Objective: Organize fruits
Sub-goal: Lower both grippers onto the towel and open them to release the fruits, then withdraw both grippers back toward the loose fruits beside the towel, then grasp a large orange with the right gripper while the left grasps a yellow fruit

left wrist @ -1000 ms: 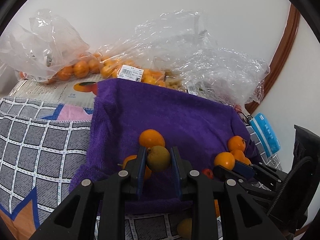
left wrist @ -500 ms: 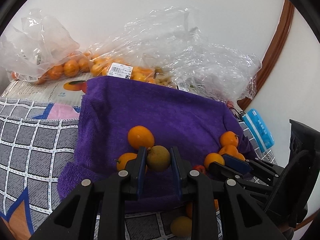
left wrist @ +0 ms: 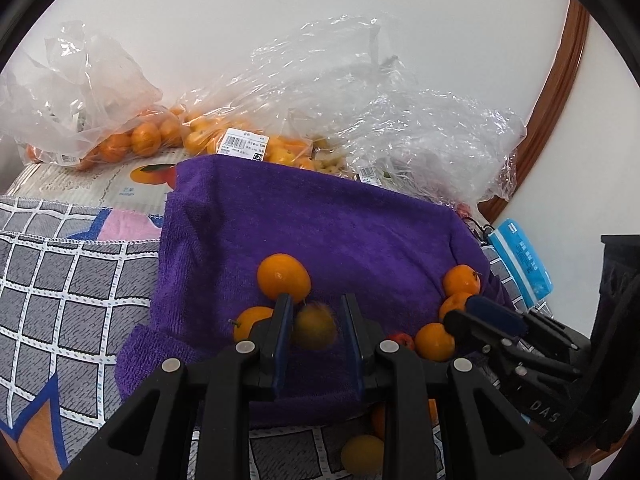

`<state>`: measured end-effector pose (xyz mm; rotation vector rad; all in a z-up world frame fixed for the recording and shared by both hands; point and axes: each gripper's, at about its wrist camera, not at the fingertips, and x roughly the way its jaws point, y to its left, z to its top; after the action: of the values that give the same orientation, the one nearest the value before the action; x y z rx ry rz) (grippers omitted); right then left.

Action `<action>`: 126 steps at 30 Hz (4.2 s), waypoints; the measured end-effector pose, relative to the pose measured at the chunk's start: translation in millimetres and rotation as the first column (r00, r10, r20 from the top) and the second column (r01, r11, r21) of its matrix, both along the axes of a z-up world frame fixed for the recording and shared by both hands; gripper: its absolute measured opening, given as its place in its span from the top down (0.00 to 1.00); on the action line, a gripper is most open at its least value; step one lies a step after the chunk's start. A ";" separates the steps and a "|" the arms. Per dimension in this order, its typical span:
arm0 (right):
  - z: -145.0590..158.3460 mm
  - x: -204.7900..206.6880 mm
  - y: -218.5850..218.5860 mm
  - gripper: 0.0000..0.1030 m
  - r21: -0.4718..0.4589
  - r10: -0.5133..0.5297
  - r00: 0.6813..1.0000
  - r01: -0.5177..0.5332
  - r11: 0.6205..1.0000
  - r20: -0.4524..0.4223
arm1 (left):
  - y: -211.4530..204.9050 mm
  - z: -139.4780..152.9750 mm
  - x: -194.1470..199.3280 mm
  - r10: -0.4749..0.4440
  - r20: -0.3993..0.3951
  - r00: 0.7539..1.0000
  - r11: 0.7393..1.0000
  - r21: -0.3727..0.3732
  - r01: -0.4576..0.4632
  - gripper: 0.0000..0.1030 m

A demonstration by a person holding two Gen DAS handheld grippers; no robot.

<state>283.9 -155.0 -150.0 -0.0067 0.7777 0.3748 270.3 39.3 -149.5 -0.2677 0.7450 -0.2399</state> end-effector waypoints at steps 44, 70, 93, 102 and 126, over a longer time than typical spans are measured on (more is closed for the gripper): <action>29.6 -102.3 4.0 0.52 -0.047 -0.226 0.974 0.225 0.973 -0.015 | 57.1 31.9 -99.6 0.114 -0.031 0.993 0.985 0.137 -0.108 0.67; -8.5 -59.5 52.0 0.52 0.019 -0.173 0.975 0.178 0.984 -0.142 | 94.0 5.7 -102.0 0.160 -0.116 0.980 0.976 0.167 -0.139 0.64; -4.2 -65.7 35.8 0.59 0.043 -0.198 0.971 0.205 0.978 -0.138 | 75.4 -5.1 -97.0 0.130 -0.172 0.977 0.982 0.158 -0.103 0.64; 3.8 -89.3 -12.9 0.59 0.021 -0.239 0.964 0.243 0.970 -0.114 | 32.3 -13.7 -97.4 0.041 -0.216 0.975 0.991 0.132 -0.013 0.63; -24.2 -122.1 -79.9 0.59 -0.038 -0.262 0.958 0.260 0.965 -0.118 | -68.9 -22.6 -62.8 0.041 -0.141 0.989 0.967 0.256 -0.004 0.75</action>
<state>161.9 -234.9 -174.2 0.0981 0.8922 0.1157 207.4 -29.6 -172.0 -0.0482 0.9072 -0.1012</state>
